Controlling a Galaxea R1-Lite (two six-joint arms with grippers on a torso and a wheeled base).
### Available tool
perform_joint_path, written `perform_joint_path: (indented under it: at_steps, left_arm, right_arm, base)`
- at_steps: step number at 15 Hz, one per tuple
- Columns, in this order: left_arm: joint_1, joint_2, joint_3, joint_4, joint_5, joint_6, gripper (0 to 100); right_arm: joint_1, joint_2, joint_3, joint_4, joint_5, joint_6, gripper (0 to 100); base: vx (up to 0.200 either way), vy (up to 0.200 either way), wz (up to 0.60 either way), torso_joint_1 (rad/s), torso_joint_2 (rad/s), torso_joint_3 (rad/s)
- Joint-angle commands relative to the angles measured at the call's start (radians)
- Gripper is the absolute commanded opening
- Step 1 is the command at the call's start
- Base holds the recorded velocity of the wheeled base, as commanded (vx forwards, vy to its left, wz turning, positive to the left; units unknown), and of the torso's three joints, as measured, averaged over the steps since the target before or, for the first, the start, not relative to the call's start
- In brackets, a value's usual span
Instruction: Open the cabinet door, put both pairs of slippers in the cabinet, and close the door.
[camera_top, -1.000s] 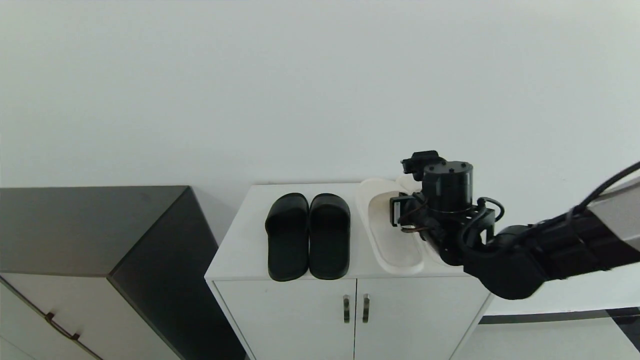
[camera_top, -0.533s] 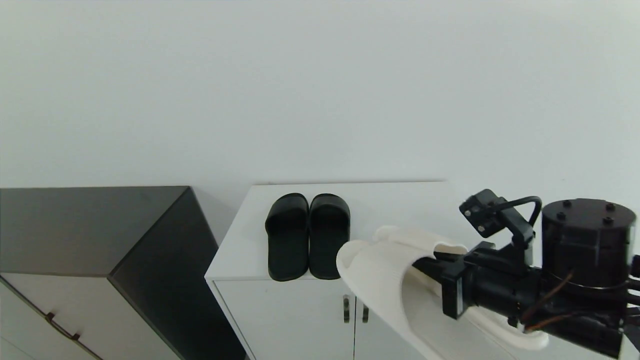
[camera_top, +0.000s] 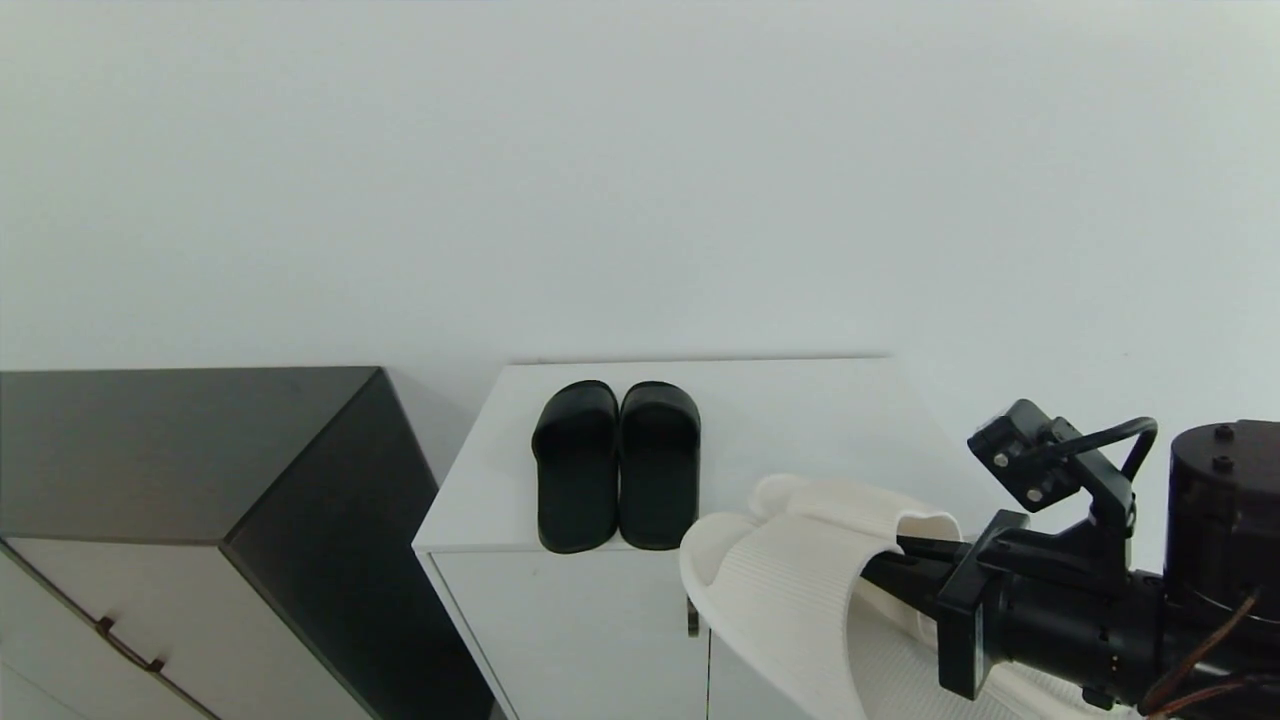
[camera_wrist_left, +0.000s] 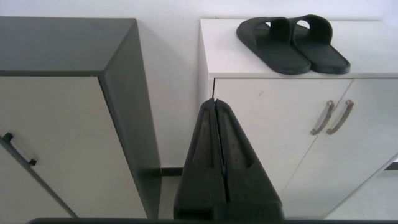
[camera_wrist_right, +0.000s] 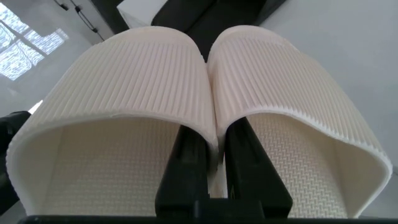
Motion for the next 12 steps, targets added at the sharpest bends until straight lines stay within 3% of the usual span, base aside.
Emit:
perform_joint_path:
  at_steps: [1, 12]
  left_arm:
    - [0.000, 0.001, 0.000, 0.000, 0.001, -0.001, 0]
    - [0.000, 0.001, 0.000, 0.000, 0.001, -0.001, 0]
  right_arm:
    - [0.001, -0.002, 0.005, -0.001, 0.001, -0.002, 0]
    - [0.012, 0.015, 0.019, -0.004, 0.004, -0.009, 0]
  base:
    - [-0.200, 0.000, 0.00, 0.002, 0.00, -0.002]
    - [0.000, 0.000, 0.00, 0.000, 0.00, 0.000]
